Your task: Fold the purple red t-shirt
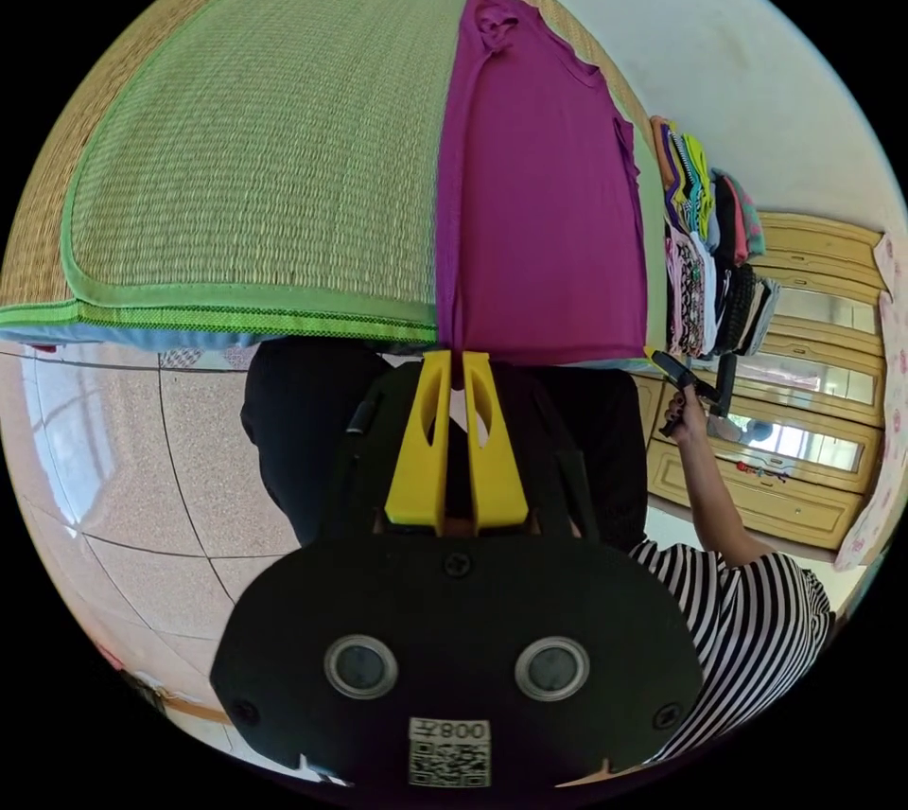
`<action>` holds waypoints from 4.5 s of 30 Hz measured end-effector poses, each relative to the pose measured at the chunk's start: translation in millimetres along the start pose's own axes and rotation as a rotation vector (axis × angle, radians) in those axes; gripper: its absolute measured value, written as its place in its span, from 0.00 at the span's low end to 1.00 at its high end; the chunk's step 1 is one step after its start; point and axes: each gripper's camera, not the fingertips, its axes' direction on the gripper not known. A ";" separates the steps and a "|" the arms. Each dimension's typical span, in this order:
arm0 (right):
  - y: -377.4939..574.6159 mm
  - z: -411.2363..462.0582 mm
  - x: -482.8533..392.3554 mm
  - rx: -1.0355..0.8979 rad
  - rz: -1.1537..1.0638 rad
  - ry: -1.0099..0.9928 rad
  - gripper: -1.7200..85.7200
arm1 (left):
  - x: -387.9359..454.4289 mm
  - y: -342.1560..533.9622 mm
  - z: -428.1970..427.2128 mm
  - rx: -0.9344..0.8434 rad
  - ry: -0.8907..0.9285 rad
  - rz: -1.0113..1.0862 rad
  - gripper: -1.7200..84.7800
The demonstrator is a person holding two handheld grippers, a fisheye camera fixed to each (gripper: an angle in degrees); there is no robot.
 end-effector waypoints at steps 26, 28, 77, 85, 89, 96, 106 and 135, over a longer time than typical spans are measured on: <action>14.0 -6.7 97.7 0.060 0.129 -0.257 0.09 | -38.8 60.9 -4.4 0.029 0.050 -0.011 0.05; 14.0 -6.0 105.6 0.064 0.142 -0.288 0.09 | -39.7 63.8 -3.5 0.029 0.049 -0.013 0.05; 104.6 9.7 180.8 0.100 0.017 -0.496 0.04 | -74.6 233.1 -1.6 0.089 0.205 0.025 0.05; 141.2 21.5 178.9 0.106 -0.022 -0.515 0.04 | -81.9 277.3 -6.8 0.107 0.229 0.048 0.05; 160.4 29.1 177.3 0.108 -0.039 -0.523 0.04 | -87.9 301.6 -7.5 0.121 0.252 0.048 0.05; 192.3 39.2 173.6 0.128 -0.074 -0.545 0.04 | -94.8 340.0 -6.1 0.145 0.280 0.052 0.05; 235.6 52.6 167.2 0.174 -0.109 -0.578 0.04 | -99.0 390.7 -6.5 0.186 0.325 0.064 0.05; 320.6 72.2 139.4 0.272 -0.157 -0.635 0.04 | -81.2 479.5 -17.5 0.259 0.434 0.082 0.05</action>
